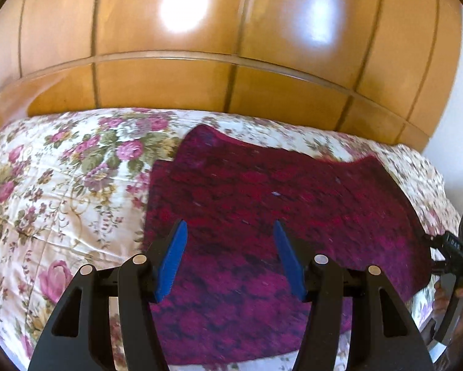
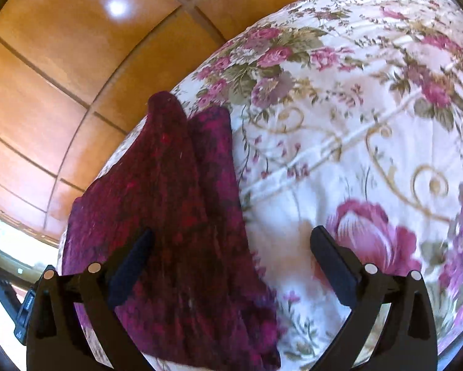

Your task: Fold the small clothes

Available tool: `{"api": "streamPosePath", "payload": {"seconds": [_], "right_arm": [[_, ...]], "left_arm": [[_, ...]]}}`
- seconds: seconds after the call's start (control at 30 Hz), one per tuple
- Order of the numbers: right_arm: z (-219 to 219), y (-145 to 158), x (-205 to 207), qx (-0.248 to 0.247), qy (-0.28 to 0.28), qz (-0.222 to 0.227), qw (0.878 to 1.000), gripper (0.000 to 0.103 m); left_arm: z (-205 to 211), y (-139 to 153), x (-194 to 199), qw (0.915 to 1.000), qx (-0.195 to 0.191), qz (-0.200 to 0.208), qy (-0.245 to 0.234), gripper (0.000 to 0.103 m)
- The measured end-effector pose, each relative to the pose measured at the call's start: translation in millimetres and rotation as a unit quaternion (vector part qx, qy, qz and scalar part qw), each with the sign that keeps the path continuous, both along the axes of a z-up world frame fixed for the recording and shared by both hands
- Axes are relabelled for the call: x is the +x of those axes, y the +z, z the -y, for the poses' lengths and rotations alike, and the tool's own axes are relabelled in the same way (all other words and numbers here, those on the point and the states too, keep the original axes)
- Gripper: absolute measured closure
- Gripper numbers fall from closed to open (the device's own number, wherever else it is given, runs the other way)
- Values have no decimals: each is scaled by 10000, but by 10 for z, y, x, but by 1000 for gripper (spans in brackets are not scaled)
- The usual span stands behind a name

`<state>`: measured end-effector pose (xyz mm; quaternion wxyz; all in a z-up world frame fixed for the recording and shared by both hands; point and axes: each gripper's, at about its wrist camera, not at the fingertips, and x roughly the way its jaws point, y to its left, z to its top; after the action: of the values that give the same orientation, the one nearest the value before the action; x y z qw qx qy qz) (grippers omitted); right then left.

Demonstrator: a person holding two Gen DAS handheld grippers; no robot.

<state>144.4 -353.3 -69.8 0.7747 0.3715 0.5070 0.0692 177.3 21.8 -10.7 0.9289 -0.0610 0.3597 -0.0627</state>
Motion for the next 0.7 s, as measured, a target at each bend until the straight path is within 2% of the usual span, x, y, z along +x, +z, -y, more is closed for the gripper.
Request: {"api": "streamPosePath", "payload": {"seconds": [0.23, 0.4, 0.5, 0.7], "right_arm": [[-63, 31, -116, 129, 287, 146, 9994, 2], [-128, 11, -62, 419, 484, 169, 9978, 2], [-192, 0, -17, 414, 564, 192, 9974, 2], [-274, 5, 37, 433, 606, 220, 9970, 9]], "left_arm": [[245, -32, -83, 9996, 77, -46, -277, 46], [399, -92, -74, 9986, 179, -118, -491, 46], [473, -140, -63, 9977, 278, -169, -587, 46], [486, -237, -9, 9972, 245, -332, -626, 46]]}}
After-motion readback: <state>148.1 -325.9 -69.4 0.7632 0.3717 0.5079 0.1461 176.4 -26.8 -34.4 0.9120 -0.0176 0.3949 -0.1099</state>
